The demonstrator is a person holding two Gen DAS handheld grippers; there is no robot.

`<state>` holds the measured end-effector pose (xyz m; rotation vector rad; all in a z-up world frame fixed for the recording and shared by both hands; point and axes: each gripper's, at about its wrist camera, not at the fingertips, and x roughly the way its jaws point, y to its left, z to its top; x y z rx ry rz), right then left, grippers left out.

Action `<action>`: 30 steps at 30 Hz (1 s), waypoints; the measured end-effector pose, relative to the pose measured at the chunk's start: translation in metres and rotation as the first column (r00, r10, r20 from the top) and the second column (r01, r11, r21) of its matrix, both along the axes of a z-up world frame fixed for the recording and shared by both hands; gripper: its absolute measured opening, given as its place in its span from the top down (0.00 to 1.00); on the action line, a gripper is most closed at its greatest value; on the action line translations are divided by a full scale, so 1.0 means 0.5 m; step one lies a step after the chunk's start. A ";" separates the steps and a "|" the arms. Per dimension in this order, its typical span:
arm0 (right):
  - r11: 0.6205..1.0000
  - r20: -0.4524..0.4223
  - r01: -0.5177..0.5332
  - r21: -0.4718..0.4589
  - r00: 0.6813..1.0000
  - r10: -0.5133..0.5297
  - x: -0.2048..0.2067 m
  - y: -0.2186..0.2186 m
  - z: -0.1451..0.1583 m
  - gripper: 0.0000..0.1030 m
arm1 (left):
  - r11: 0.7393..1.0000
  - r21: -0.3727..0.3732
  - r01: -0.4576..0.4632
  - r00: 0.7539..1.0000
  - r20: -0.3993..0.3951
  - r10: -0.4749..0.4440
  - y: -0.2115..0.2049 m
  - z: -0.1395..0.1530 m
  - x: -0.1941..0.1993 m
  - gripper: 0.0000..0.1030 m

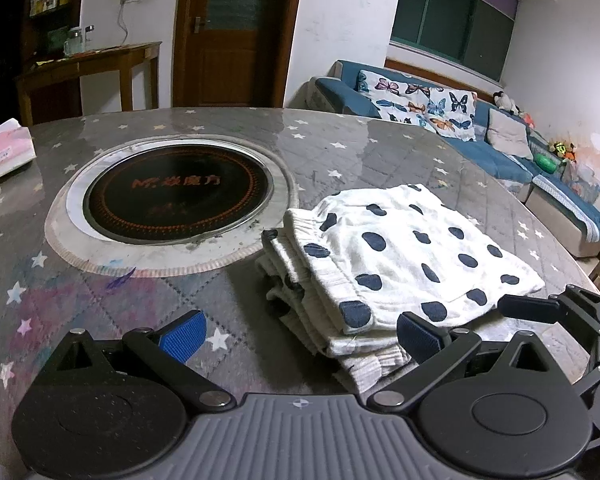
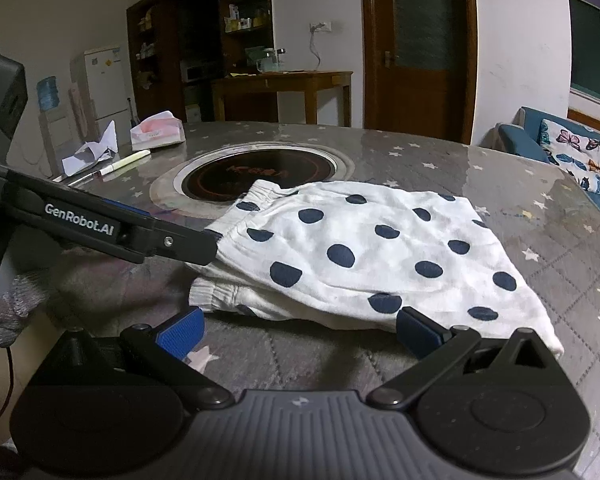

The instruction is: Fold clothes

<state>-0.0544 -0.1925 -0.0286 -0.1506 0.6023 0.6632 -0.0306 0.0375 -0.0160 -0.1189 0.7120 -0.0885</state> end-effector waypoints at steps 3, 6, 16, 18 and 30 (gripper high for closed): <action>1.000 -0.001 0.007 -0.004 1.000 -0.007 0.000 -0.003 -0.002 0.00 | 1.000 0.000 -0.001 1.000 -0.004 0.001 -0.001 -0.002 -0.002 0.00; 1.000 0.005 0.011 -0.010 1.000 -0.011 0.000 -0.005 -0.001 0.00 | 1.000 0.002 -0.001 1.000 -0.007 0.001 -0.003 -0.005 -0.002 0.00; 0.998 0.055 -0.012 -0.061 0.998 0.015 0.003 0.004 0.007 0.00 | 1.000 0.002 -0.007 1.000 -0.001 0.007 -0.003 0.001 -0.002 0.00; 0.998 0.060 -0.011 -0.057 0.998 0.015 0.005 0.005 0.009 0.00 | 1.000 0.004 -0.007 1.000 0.000 0.007 -0.003 0.001 0.000 0.00; 0.999 -0.057 -0.038 -0.010 0.998 0.038 0.063 0.018 -0.017 0.00 | 1.000 0.001 -0.027 1.000 -0.009 0.027 0.008 -0.003 0.016 0.00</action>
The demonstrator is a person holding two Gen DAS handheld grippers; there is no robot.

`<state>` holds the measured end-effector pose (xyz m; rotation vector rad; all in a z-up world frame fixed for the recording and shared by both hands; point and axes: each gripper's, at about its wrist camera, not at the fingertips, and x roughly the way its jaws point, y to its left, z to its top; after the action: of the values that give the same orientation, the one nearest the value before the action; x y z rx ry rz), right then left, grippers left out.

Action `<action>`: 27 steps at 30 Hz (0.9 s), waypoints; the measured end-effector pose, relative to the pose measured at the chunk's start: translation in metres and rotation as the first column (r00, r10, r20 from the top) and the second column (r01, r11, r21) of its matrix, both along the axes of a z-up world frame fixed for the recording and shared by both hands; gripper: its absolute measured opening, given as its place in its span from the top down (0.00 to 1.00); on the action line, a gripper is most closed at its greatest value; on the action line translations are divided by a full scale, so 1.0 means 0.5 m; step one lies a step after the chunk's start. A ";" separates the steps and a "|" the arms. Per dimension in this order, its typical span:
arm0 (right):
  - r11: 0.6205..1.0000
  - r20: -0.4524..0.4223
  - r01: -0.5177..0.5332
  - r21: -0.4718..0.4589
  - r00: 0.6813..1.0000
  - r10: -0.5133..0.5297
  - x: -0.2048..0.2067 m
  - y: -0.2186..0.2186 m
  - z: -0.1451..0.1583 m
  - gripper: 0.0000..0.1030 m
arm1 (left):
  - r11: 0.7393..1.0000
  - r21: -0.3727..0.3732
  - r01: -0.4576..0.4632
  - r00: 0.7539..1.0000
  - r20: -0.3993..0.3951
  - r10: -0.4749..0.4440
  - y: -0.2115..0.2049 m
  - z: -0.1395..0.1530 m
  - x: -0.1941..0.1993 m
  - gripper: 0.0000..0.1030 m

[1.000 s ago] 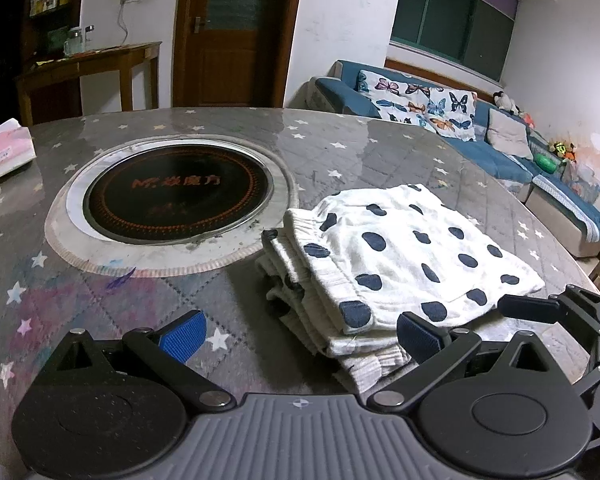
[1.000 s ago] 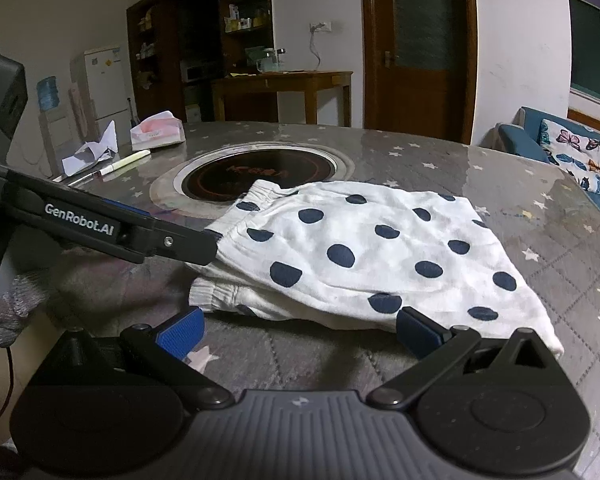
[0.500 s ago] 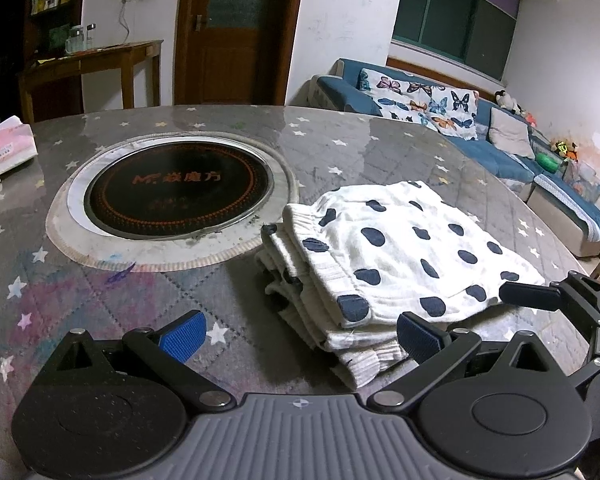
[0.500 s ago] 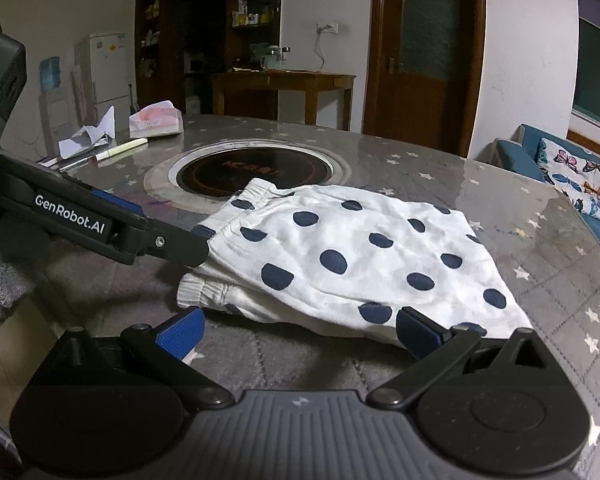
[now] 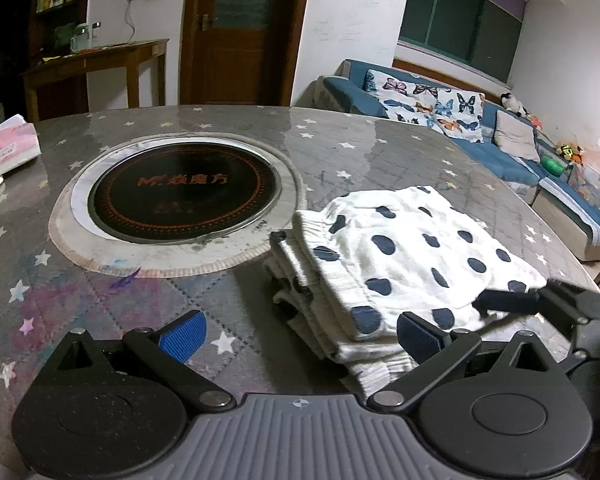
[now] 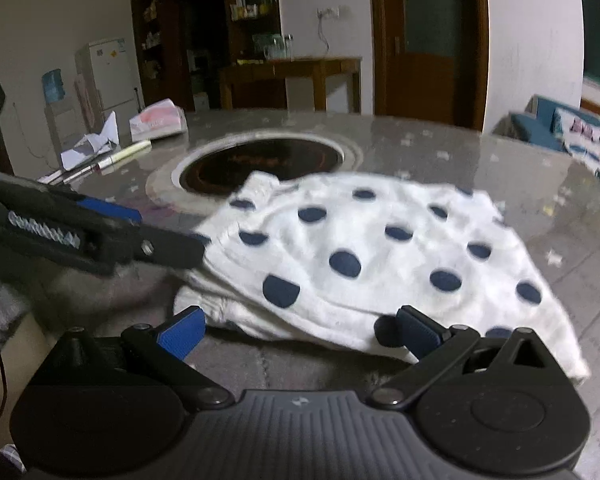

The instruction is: Fold clothes

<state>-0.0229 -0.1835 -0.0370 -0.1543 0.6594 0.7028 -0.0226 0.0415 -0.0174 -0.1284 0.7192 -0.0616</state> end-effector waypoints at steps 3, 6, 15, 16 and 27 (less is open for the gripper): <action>1.000 -0.001 -0.011 -0.009 1.000 0.011 -0.003 0.000 -0.005 0.00 | 1.000 0.002 -0.009 1.000 -0.003 0.009 0.007 -0.001 0.006 0.00; 0.999 0.009 -0.025 0.020 1.000 0.024 -0.009 -0.011 0.018 0.00 | 1.000 0.003 -0.019 1.000 0.001 0.019 0.012 0.002 0.017 0.00; 0.987 -0.064 0.129 0.091 0.990 -0.124 0.063 -0.073 0.012 0.00 | 0.999 0.014 -0.031 0.999 -0.029 0.031 0.012 -0.019 0.049 0.00; 0.985 -0.088 0.145 0.093 0.987 -0.137 0.071 -0.078 0.002 0.00 | 0.999 0.013 -0.030 0.999 -0.035 0.031 0.012 -0.023 0.051 0.00; 0.999 0.059 -0.045 -0.018 0.997 0.046 0.000 -0.006 0.034 0.06 | 0.999 -0.006 -0.034 0.999 -0.029 0.034 0.023 -0.013 0.047 0.00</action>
<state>-0.0230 -0.1864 -0.0201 -0.2054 0.6069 0.7342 0.0006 0.0532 -0.0238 -0.1476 0.7453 -0.0300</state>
